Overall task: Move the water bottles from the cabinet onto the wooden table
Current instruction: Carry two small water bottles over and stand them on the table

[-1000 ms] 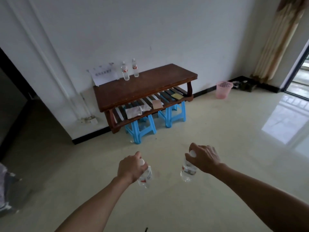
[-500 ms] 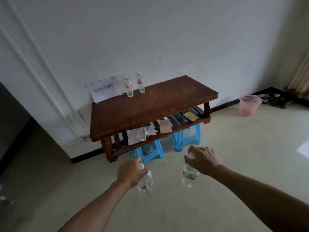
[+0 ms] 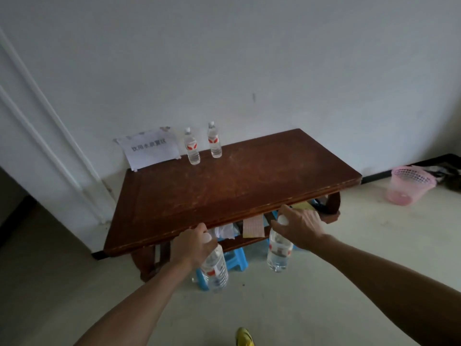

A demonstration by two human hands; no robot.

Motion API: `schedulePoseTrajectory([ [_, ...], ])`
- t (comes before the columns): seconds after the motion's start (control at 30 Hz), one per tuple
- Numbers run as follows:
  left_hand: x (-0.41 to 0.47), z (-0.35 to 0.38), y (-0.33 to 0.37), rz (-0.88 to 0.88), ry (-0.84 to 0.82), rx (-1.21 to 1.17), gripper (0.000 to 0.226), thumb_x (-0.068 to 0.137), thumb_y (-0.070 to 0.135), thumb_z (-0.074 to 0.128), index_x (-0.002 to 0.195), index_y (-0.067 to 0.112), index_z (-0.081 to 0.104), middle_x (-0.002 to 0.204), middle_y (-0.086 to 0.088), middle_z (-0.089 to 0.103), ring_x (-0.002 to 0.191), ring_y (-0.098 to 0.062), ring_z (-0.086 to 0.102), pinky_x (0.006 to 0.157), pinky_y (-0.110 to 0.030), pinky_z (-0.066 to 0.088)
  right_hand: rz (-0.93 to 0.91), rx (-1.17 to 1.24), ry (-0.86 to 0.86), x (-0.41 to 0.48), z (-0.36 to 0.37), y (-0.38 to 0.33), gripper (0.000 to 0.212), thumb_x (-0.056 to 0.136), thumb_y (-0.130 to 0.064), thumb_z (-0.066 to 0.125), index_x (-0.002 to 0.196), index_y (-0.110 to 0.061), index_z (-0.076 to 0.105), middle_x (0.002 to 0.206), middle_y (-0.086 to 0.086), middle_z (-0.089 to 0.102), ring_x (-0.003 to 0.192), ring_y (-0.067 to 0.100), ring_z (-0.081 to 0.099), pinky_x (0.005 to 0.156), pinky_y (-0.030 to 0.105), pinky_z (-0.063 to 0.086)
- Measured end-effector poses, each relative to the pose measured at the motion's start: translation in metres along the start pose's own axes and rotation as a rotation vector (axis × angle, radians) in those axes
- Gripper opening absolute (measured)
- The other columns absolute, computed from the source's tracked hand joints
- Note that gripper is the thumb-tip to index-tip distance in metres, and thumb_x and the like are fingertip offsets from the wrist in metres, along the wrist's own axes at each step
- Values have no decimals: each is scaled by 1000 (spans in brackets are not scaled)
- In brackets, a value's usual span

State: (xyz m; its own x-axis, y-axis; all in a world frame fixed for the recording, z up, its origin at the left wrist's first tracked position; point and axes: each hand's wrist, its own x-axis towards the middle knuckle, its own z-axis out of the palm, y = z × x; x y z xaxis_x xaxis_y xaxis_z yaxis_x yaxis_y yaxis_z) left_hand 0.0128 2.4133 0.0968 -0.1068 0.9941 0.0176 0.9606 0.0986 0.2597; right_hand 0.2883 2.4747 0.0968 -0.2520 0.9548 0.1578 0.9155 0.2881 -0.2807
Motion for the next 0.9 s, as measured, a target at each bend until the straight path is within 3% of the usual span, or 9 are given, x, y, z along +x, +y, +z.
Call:
schedulePoseTrajectory([
  [0.2,144,1,-6,46,58,-77,31,86,55,55,83,25,49,76,6,63,73,-15,61,65,-31,46,-14,-39,4,128,14,22,34,86,-58,51,94,-25,56,87,-1,70,80,24,64,67,32,43],
  [0.4,273,-16,-16,32,102,-111,29,87,53,56,87,25,51,74,5,63,69,-16,61,63,-33,49,-31,3,40,254,13,29,34,87,-57,52,96,-24,57,89,-4,70,78,21,64,70,33,48],
  [0.7,414,-10,-38,-97,136,-85,29,87,51,58,88,23,53,80,3,66,74,-19,62,64,-30,41,-97,10,-34,427,51,32,37,89,-59,46,99,-25,56,91,-8,67,70,11,53,63,25,38],
  [0.8,459,-5,-46,-137,132,-64,35,87,52,57,106,22,58,89,1,69,83,-21,65,67,-30,41,-133,45,-37,484,70,34,37,88,-60,47,96,-25,56,93,-7,69,73,16,59,63,26,37],
  [0.9,505,-3,-53,-166,147,-65,38,86,55,55,104,22,56,89,-2,69,85,-25,66,71,-34,46,-169,74,-49,540,84,31,32,87,-58,51,94,-27,57,94,-7,70,80,19,64,67,29,42],
])
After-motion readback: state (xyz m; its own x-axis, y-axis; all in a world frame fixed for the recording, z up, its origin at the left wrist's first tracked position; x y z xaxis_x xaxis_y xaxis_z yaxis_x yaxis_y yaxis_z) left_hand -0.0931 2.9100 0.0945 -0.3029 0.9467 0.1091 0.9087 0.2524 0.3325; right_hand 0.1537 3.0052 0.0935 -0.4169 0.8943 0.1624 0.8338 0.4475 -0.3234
